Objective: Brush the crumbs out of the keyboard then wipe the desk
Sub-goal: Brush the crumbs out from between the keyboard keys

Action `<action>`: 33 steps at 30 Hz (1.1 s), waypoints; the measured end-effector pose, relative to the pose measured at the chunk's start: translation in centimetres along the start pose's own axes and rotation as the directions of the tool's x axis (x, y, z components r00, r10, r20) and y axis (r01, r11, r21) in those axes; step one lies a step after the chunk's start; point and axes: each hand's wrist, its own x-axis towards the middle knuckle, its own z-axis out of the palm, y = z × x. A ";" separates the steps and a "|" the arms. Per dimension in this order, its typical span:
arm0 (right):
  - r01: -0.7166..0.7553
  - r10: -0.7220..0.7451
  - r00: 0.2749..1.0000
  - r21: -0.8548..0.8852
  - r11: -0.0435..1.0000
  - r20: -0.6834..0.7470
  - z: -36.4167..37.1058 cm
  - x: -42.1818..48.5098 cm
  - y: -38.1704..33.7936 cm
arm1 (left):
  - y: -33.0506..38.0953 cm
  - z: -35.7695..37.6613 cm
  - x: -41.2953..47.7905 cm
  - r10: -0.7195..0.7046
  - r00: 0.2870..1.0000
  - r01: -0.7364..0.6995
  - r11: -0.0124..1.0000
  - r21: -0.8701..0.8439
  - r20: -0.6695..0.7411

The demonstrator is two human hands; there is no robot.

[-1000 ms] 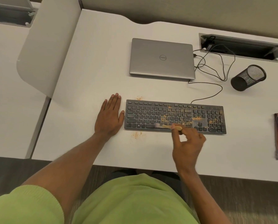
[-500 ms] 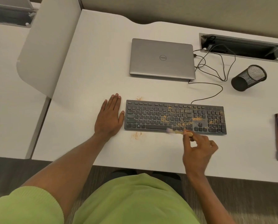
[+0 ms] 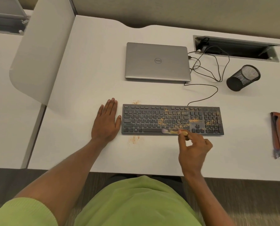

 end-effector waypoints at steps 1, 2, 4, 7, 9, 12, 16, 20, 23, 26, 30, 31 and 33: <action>-0.017 0.016 0.999 -0.036 0.999 -0.035 -0.5 0.3 0.5 | 0.0 0.0 0.0 0.000 1.000 0.000 1.000 0.003 0.003; -0.027 0.023 0.998 -0.063 0.998 -0.063 -0.9 0.7 0.8 | 0.0 0.1 0.0 0.000 1.000 0.000 1.000 0.007 0.005; -0.008 0.001 0.996 -0.073 0.997 -0.091 -1.4 1.4 0.7 | 0.0 0.1 0.0 -0.001 1.000 0.001 1.000 0.009 0.005; 0.041 -0.040 0.998 0.015 0.999 -0.052 -0.7 2.4 -0.5 | 0.0 0.0 0.1 0.000 1.000 0.000 1.000 0.009 0.001; 0.019 -0.019 1.000 0.033 0.999 0.003 0.5 3.0 -1.2 | 0.0 0.0 0.1 0.001 1.000 -0.001 1.000 0.008 0.000; 0.020 -0.024 0.997 0.050 0.999 0.070 1.9 3.5 -2.2 | 0.0 0.0 0.0 0.000 1.000 0.000 1.000 0.010 0.001; 0.134 -0.148 0.976 0.093 0.987 0.162 2.8 3.6 -2.7 | 0.0 0.0 0.1 0.001 1.000 -0.001 1.000 -0.001 -0.005; 0.153 -0.147 0.972 -0.019 0.988 0.181 2.2 4.0 -1.6 | 0.0 0.0 0.1 0.001 1.000 -0.002 1.000 -0.010 -0.011; 0.153 -0.139 0.983 -0.123 0.980 0.120 1.1 4.2 -1.2 | 0.0 0.1 0.1 0.003 1.000 -0.003 1.000 -0.014 -0.014; 0.146 -0.139 0.987 -0.096 0.985 0.078 0.4 4.2 -1.7 | -0.1 0.2 0.1 0.005 1.000 -0.005 1.000 -0.006 -0.017; 0.204 -0.206 0.969 0.027 0.979 0.137 1.4 3.6 -2.8 | -0.1 0.2 0.1 0.001 1.000 -0.001 1.000 -0.003 -0.018; 0.209 -0.213 0.964 0.038 0.977 0.158 1.8 3.4 -2.9 | -0.1 0.2 0.2 0.001 1.000 -0.001 1.000 -0.004 -0.018; 0.191 -0.194 0.964 0.031 0.981 0.180 2.5 3.2 -2.8 | -0.1 0.2 0.2 0.001 1.000 -0.001 1.000 -0.008 -0.016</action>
